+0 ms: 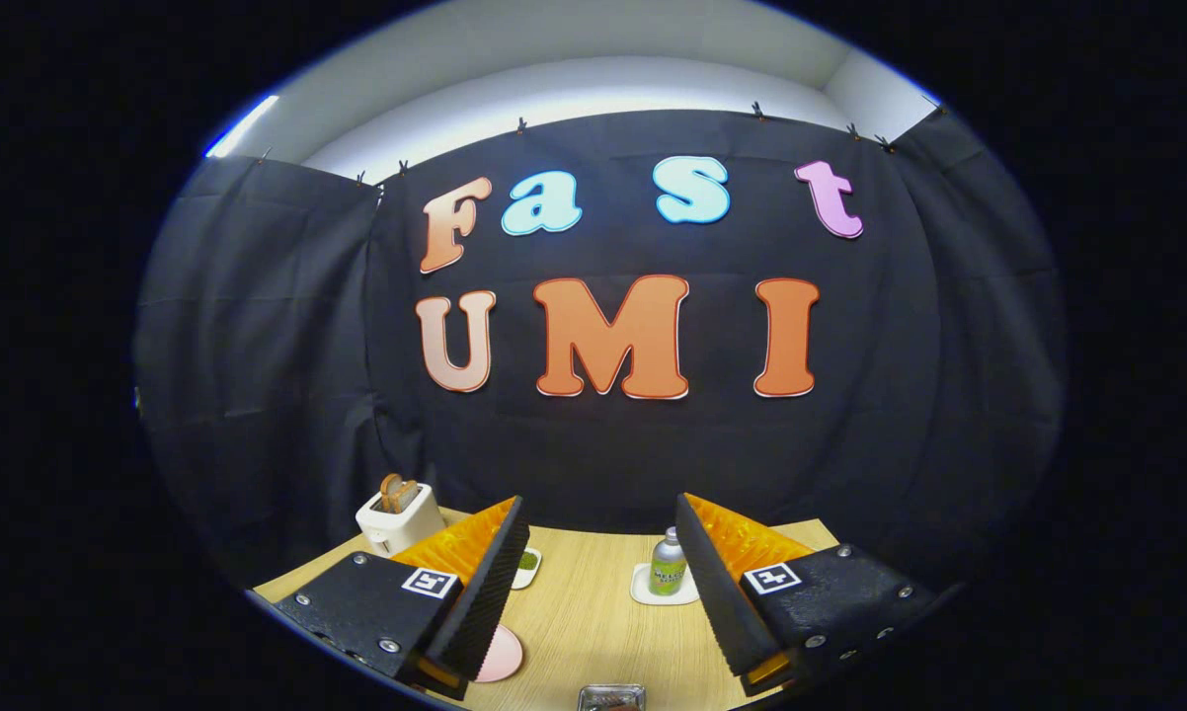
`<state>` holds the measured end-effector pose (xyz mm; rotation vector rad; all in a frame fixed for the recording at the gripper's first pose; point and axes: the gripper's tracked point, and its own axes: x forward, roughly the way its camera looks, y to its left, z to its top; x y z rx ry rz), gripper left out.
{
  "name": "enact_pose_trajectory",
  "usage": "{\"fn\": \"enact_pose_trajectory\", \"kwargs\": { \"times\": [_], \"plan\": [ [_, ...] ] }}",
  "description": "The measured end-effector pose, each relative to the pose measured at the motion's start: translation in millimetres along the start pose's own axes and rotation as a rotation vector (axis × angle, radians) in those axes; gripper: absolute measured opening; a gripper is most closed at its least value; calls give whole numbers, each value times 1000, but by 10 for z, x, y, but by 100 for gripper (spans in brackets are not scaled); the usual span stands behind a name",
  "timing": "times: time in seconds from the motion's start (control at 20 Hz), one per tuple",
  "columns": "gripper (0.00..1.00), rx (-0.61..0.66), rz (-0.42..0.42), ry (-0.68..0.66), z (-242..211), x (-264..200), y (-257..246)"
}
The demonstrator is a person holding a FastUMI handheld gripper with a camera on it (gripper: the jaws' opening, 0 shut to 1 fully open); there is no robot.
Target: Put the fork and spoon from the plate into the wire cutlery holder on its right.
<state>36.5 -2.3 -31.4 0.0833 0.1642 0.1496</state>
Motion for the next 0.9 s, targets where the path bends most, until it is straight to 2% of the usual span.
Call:
{"fn": "enact_pose_trajectory", "kwargs": {
  "times": [0.4,0.9],
  "plan": [
    [90,-16,-5,-97,387,-185,-3],
    [91,-33,-2,-85,363,-196,-25]
  ]
}}
